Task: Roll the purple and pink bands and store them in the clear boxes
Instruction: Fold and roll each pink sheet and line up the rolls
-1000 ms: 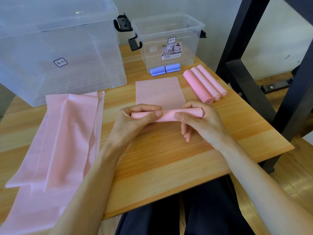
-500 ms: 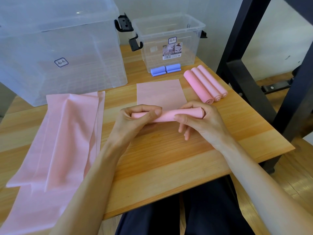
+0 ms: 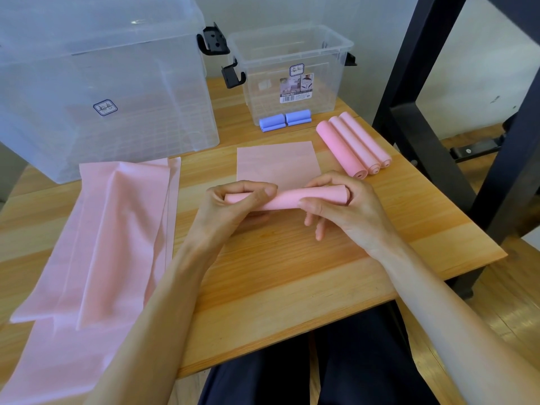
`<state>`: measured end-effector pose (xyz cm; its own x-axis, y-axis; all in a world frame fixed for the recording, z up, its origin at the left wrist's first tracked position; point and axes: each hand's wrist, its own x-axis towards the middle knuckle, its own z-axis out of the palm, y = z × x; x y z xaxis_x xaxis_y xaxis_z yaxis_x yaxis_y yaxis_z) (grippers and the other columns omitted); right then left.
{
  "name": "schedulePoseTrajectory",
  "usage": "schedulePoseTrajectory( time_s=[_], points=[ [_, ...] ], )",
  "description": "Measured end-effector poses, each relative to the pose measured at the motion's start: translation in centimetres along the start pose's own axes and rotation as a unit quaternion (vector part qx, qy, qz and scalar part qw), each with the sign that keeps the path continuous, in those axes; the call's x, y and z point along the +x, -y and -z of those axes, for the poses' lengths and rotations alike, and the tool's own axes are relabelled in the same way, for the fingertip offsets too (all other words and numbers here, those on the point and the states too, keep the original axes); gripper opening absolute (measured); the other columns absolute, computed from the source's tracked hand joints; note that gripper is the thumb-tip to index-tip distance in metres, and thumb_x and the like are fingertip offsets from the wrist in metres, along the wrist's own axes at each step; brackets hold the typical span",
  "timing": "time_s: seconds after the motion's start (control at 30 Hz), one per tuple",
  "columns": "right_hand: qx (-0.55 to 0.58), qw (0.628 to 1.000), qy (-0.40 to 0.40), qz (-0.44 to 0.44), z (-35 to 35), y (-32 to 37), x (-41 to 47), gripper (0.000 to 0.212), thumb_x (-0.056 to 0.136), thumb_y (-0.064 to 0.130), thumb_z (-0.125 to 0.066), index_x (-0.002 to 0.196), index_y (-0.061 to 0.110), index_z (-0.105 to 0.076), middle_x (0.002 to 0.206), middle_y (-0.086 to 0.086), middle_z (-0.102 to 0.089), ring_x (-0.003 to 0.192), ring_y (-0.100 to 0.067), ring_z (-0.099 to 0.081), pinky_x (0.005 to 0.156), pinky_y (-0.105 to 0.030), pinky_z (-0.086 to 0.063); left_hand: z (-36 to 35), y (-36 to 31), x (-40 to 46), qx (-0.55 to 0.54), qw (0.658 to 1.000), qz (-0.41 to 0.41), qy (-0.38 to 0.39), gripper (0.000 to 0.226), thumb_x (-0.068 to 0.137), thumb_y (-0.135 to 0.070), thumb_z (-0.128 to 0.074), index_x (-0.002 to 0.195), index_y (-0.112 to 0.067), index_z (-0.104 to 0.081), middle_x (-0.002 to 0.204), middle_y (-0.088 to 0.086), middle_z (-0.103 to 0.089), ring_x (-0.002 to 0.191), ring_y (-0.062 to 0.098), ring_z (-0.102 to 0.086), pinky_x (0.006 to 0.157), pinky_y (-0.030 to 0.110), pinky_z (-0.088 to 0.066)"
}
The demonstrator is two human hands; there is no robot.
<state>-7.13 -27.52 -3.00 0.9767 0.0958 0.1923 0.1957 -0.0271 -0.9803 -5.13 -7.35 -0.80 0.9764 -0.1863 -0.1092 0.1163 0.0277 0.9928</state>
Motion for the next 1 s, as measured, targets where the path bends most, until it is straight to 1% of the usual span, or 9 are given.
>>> schedulePoseTrajectory(
  time_s=[0.1, 0.23, 0.37, 0.47, 0.63, 0.7, 0.8, 0.9, 1.0],
  points=[
    [-0.003, 1.0, -0.01, -0.017, 0.05, 0.1, 0.04, 0.022, 0.085, 0.016, -0.072, 0.094, -0.004, -0.066, 0.06, -0.015, -0.067, 0.042, -0.019, -0.061, 0.042, -0.027, -0.05, -0.04, 0.03, 0.0, 0.025, 0.999, -0.023, -0.001, 0.02, 0.063, -0.033, -0.079, 0.08, -0.023, -0.08, 0.092, -0.005, -0.077, 0.083, 0.006, -0.069, 0.078, 0.018, -0.056],
    [-0.013, 1.0, -0.009, -0.018, 0.0, 0.29, 0.03, 0.027, 0.083, 0.023, -0.073, 0.099, 0.002, -0.066, 0.065, -0.015, -0.07, 0.043, -0.021, -0.062, 0.047, -0.029, -0.052, -0.07, 0.15, 0.05, 0.014, 1.0, -0.009, 0.0, 0.022, 0.064, -0.032, -0.079, 0.081, -0.019, -0.079, 0.091, 0.002, -0.077, 0.084, 0.013, -0.072, 0.072, 0.024, -0.06],
    [-0.013, 1.0, 0.006, -0.01, -0.02, 0.42, -0.12, 0.041, 0.075, 0.013, -0.079, 0.111, 0.006, -0.061, 0.069, -0.008, -0.073, 0.049, -0.011, -0.065, 0.047, -0.025, -0.053, -0.17, 0.05, -0.01, 0.009, 1.0, 0.022, 0.006, 0.026, 0.07, -0.03, -0.075, 0.09, -0.013, -0.076, 0.087, 0.006, -0.078, 0.078, 0.018, -0.075, 0.066, 0.022, -0.06],
    [-0.007, 1.0, 0.005, -0.003, -0.09, 0.28, -0.11, 0.029, 0.079, 0.005, -0.076, 0.103, -0.002, -0.062, 0.064, -0.006, -0.07, 0.047, -0.009, -0.063, 0.042, -0.024, -0.051, -0.24, 0.01, -0.06, 0.003, 1.0, 0.022, 0.009, 0.027, 0.07, -0.031, -0.075, 0.091, -0.013, -0.076, 0.088, 0.005, -0.078, 0.079, 0.017, -0.075, 0.067, 0.022, -0.06],
    [-0.006, 1.0, -0.009, -0.015, -0.01, 0.09, -0.02, 0.029, 0.082, 0.023, -0.073, 0.089, -0.005, -0.064, 0.057, -0.016, -0.065, 0.039, -0.022, -0.058, 0.039, -0.028, -0.049, -0.06, 0.18, 0.03, 0.033, 0.999, -0.019, 0.007, 0.026, 0.065, -0.031, -0.079, 0.088, -0.019, -0.079, 0.093, -0.002, -0.077, 0.085, 0.008, -0.07, 0.078, 0.018, -0.055],
    [-0.012, 1.0, -0.014, -0.017, 0.01, 0.06, 0.02, 0.027, 0.083, 0.026, -0.072, 0.086, 0.0, -0.066, 0.058, -0.016, -0.066, 0.039, -0.024, -0.058, 0.041, -0.029, -0.049, -0.09, 0.22, 0.04, 0.036, 0.999, -0.022, 0.011, 0.025, 0.066, -0.029, -0.079, 0.088, -0.018, -0.079, 0.092, -0.003, -0.077, 0.084, 0.007, -0.069, 0.075, 0.017, -0.056],
    [-0.031, 0.999, -0.011, -0.009, -0.04, 0.1, -0.01, 0.029, 0.08, 0.028, -0.074, 0.099, 0.007, -0.068, 0.069, -0.012, -0.072, 0.044, -0.023, -0.062, 0.049, -0.037, -0.052, -0.16, 0.21, 0.07, 0.012, 1.0, -0.004, 0.008, 0.023, 0.067, -0.027, -0.077, 0.087, -0.014, -0.078, 0.091, -0.002, -0.077, 0.085, 0.01, -0.072, 0.07, 0.02, -0.058],
    [-0.043, 0.999, 0.007, 0.002, -0.01, 0.12, -0.15, 0.04, 0.073, 0.022, -0.08, 0.11, 0.015, -0.067, 0.083, -0.006, -0.076, 0.057, -0.019, -0.069, 0.052, -0.039, -0.056, -0.12, 0.24, 0.08, 0.005, 1.0, 0.026, 0.011, 0.029, 0.068, -0.031, -0.076, 0.09, -0.013, -0.077, 0.089, 0.007, -0.078, 0.082, 0.017, -0.075, 0.068, 0.022, -0.06],
    [-0.027, 0.999, 0.015, 0.012, -0.06, 0.16, -0.14, 0.029, 0.078, 0.007, -0.077, 0.105, 0.003, -0.067, 0.077, -0.006, -0.075, 0.056, -0.009, -0.068, 0.046, -0.029, -0.055, -0.09, 0.18, 0.06, -0.004, 1.0, 0.028, 0.012, 0.031, 0.068, -0.033, -0.076, 0.092, -0.013, -0.077, 0.091, 0.007, -0.077, 0.084, 0.017, -0.075, 0.071, 0.023, -0.06]
  ],
)
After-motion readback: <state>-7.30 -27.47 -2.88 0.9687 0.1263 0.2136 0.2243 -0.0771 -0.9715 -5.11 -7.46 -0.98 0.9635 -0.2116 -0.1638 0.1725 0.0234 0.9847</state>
